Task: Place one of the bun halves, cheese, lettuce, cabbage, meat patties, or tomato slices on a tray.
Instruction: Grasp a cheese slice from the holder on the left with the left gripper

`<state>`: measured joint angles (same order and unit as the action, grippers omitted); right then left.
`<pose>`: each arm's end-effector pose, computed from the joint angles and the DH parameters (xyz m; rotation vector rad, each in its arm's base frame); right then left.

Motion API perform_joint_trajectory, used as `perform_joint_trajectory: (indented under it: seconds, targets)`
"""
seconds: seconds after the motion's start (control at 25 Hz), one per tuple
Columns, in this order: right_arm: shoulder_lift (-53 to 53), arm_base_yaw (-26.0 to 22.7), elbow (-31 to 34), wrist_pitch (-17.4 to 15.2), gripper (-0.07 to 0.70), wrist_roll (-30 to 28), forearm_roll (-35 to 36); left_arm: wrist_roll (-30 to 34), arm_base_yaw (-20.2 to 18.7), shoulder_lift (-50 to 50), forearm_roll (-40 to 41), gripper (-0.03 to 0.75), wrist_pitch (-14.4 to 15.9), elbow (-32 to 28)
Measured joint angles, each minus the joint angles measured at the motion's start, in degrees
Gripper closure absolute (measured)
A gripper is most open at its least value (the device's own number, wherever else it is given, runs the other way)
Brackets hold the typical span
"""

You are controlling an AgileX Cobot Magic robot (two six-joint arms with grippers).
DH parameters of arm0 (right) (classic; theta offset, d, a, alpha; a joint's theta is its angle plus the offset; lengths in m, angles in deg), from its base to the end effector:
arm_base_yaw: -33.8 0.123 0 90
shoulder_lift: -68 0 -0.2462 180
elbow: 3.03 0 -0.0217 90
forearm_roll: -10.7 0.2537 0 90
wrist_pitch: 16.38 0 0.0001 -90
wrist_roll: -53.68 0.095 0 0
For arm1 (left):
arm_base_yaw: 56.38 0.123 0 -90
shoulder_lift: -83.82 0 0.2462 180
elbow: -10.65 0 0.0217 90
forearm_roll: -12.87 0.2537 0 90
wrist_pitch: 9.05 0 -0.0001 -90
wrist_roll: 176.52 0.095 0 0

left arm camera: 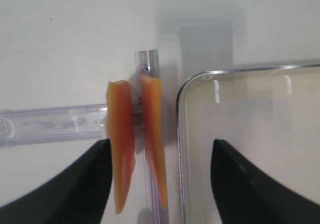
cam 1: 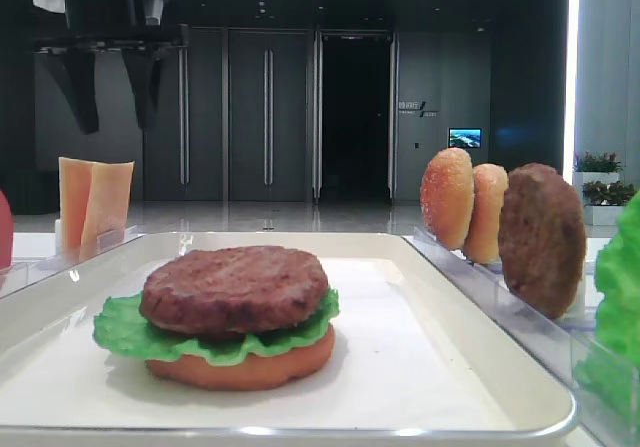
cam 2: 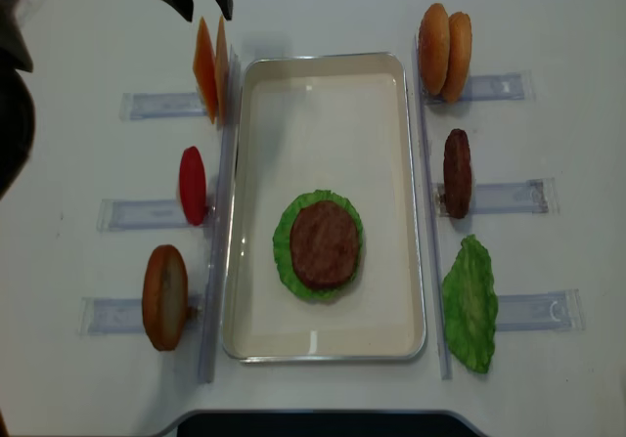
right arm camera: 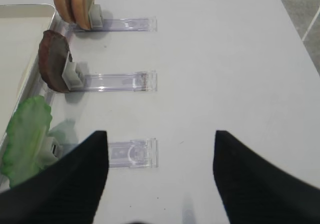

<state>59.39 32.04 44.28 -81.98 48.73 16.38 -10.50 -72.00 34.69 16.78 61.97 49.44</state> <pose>0.0355 0.0075 0.2706 -0.0691 2.1159 0.0504 0.4282 -0.1134 0.2309 0.0585 2.8387 -0.0146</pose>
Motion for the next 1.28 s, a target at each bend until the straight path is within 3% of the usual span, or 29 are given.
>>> perform_joint_trajectory:
  seconds: [0.32,1.28]
  targets:
    - [0.0,0.0,0.0,0.0,0.171,0.0,0.01,-1.06,-1.7,2.7,0.43,0.241,0.0,0.0]
    - [0.0,0.0,0.0,0.0,0.171,0.0,0.07,-1.3,-1.7,7.22,1.77,0.244,-0.15,0.0]
